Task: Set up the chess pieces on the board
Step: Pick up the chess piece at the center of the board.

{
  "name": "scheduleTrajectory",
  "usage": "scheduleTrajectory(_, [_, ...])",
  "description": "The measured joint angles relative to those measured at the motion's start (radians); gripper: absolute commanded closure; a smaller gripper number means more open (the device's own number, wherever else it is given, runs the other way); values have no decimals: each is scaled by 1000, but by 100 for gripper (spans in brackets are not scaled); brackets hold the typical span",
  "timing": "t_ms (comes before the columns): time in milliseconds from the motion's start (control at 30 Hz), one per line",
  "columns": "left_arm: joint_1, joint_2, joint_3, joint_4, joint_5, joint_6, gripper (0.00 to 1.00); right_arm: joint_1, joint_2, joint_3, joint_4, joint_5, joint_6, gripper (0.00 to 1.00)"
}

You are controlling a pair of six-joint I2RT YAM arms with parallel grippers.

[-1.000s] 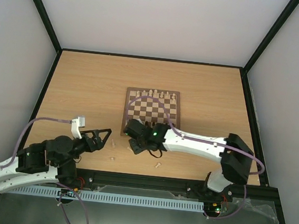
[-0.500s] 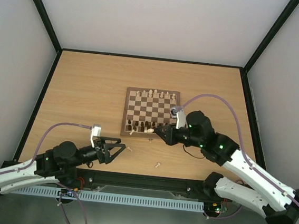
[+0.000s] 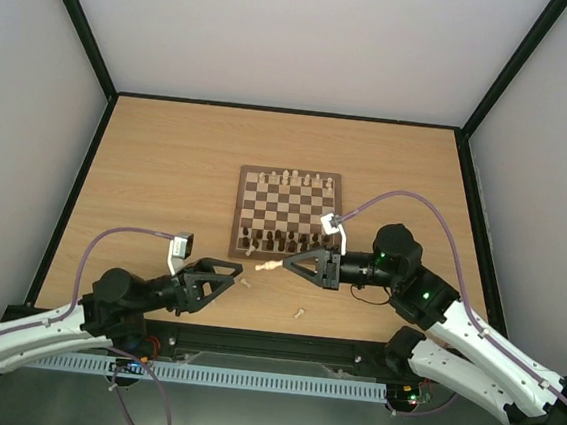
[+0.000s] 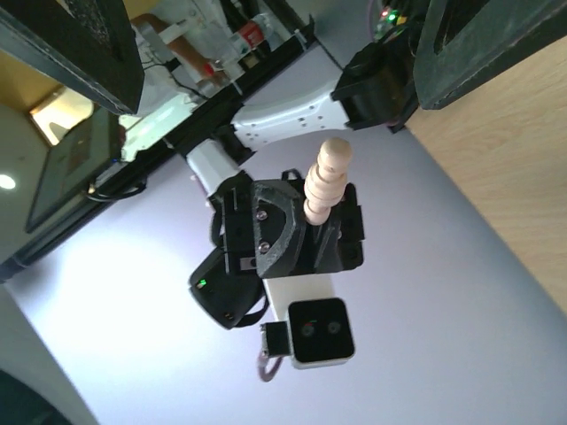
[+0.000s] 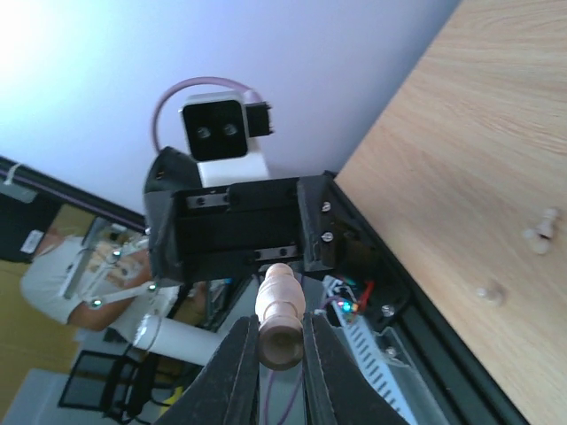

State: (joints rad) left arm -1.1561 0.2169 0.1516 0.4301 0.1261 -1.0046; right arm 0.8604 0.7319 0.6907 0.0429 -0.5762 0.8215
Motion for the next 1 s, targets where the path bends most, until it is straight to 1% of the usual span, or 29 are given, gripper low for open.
scheduleTrajectory(133, [19,0,-16,79,42,-42,21,0,-13,-28,88,-62,59,90])
scheduleTrajectory(433, [24,57,-27,168,84,-99,29,-1,-6,-70,196,-130,130,89])
scheduleTrajectory(667, [32,148,-27,197,93,-114,34,-1,22,-82,220,-147,137,89])
scheduleTrajectory(900, [49,201,-27,216,104,-128,44,-1,37,-83,221,-148,130,89])
scheduleTrajectory(1000, [51,221,-27,216,106,-130,46,-1,40,-83,216,-144,123,89])
